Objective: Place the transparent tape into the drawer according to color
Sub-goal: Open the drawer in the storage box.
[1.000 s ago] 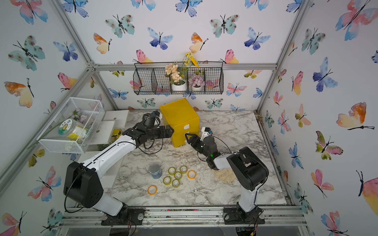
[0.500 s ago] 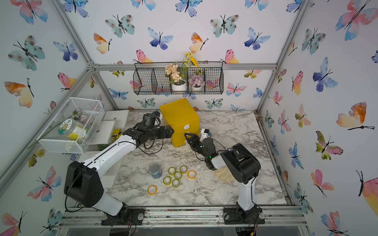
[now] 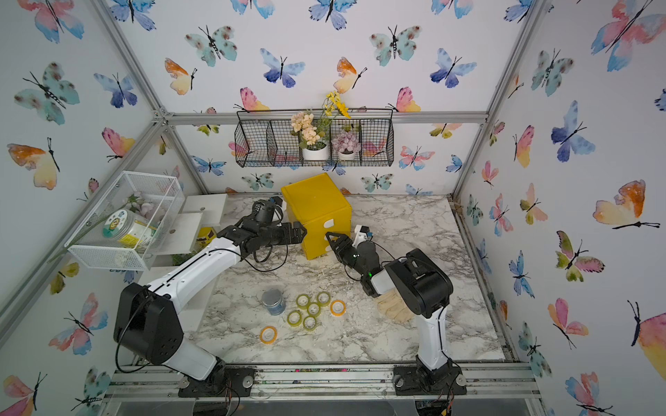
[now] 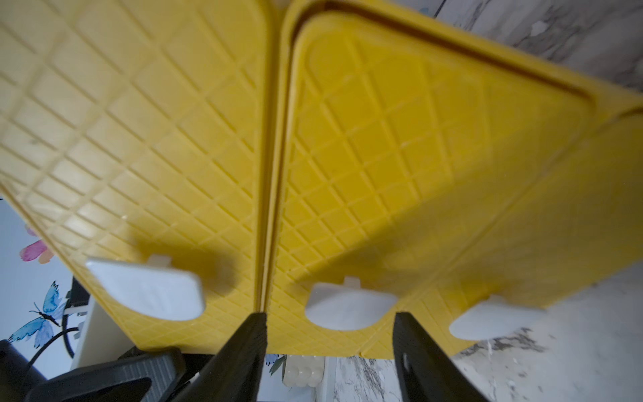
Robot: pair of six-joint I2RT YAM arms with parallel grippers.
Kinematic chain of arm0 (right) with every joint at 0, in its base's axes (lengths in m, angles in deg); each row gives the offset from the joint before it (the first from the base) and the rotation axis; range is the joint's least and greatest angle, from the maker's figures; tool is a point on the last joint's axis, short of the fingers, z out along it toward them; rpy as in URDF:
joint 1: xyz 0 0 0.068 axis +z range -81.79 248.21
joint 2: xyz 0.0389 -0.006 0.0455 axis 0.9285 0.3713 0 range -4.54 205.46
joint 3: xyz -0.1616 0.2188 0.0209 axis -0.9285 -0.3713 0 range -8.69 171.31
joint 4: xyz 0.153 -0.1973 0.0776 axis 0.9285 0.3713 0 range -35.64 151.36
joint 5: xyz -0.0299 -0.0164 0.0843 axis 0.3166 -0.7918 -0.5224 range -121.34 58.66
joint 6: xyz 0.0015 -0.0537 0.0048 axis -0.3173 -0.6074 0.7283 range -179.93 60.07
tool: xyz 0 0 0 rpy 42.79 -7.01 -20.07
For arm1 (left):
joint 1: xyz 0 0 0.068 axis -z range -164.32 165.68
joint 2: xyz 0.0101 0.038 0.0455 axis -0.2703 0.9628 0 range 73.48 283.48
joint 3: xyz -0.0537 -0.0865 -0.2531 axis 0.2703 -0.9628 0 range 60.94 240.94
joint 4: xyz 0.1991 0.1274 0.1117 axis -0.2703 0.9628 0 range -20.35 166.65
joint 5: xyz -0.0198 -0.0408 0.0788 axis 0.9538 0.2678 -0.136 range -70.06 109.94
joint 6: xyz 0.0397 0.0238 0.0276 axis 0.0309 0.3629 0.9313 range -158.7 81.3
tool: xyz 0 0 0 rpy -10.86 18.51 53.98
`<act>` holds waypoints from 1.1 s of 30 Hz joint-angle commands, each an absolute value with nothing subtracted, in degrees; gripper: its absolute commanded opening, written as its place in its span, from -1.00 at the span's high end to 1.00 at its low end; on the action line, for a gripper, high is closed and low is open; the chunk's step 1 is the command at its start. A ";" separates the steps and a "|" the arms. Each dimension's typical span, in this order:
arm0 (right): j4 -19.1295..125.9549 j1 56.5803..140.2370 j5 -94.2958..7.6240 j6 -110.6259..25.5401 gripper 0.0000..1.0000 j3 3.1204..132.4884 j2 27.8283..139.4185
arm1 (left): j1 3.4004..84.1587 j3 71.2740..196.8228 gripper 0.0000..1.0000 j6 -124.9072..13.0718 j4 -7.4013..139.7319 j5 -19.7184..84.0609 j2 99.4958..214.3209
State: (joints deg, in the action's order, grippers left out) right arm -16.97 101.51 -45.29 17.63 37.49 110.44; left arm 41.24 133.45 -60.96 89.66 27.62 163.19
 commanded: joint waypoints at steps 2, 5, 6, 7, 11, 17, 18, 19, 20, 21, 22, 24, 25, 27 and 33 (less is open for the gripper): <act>-18.00 101.08 -46.72 17.18 -0.23 39.63 111.50 | 40.94 133.72 -0.83 -60.38 89.72 27.94 163.92; -17.45 101.08 -46.67 17.53 -0.21 39.79 111.90 | 40.99 133.72 -0.83 -60.33 89.75 28.04 164.01; -17.45 101.08 -46.69 17.94 -0.21 39.70 112.15 | 40.97 133.72 -0.83 -60.32 89.76 28.03 164.05; -17.65 101.09 -46.59 18.39 -0.21 39.49 112.42 | 40.99 133.72 -0.83 -60.45 89.76 28.03 164.06; -19.21 101.08 -46.14 19.43 -0.21 38.34 112.96 | 40.99 133.75 -0.83 -60.46 89.77 28.03 164.09; -19.29 100.86 -46.13 19.24 -0.19 39.42 113.54 | 40.91 133.74 -0.83 -60.44 89.77 28.14 164.27; -19.00 100.75 -46.19 19.09 -0.19 39.80 113.55 | 40.92 133.72 -0.83 -60.44 89.76 28.12 164.27; -18.70 100.73 -46.08 19.09 -0.19 39.98 113.50 | 40.91 133.63 -0.83 -60.49 89.75 28.19 164.27; -18.64 100.73 -46.05 19.10 -0.19 40.17 113.50 | 40.96 133.63 -0.83 -60.33 89.71 28.28 164.27; -18.52 100.73 -45.90 19.25 -0.19 40.35 113.63 | 40.99 133.63 -0.83 -60.36 89.76 28.12 164.27; -18.76 100.74 -45.72 19.43 -0.19 40.36 113.63 | 40.97 133.63 -0.83 -60.32 89.74 28.16 164.27; -18.94 100.76 -45.75 19.78 -0.18 40.60 113.97 | 40.94 133.54 -0.83 -60.38 89.71 28.21 164.27; -18.92 100.75 -45.90 19.90 -0.18 40.98 114.21 | 40.90 133.54 -0.83 -60.31 89.77 28.23 164.27; -18.32 100.73 -45.89 20.22 -0.14 41.53 114.43 | 40.95 133.47 -0.83 -60.32 89.73 28.20 164.27; -18.86 100.73 -46.03 20.06 0.08 40.90 114.16 | 40.97 133.45 -0.83 -60.48 89.70 28.43 164.27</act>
State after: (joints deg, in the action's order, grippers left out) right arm -17.21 101.13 -45.53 20.30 39.98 113.61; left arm 41.24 133.45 -60.96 89.66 27.62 163.54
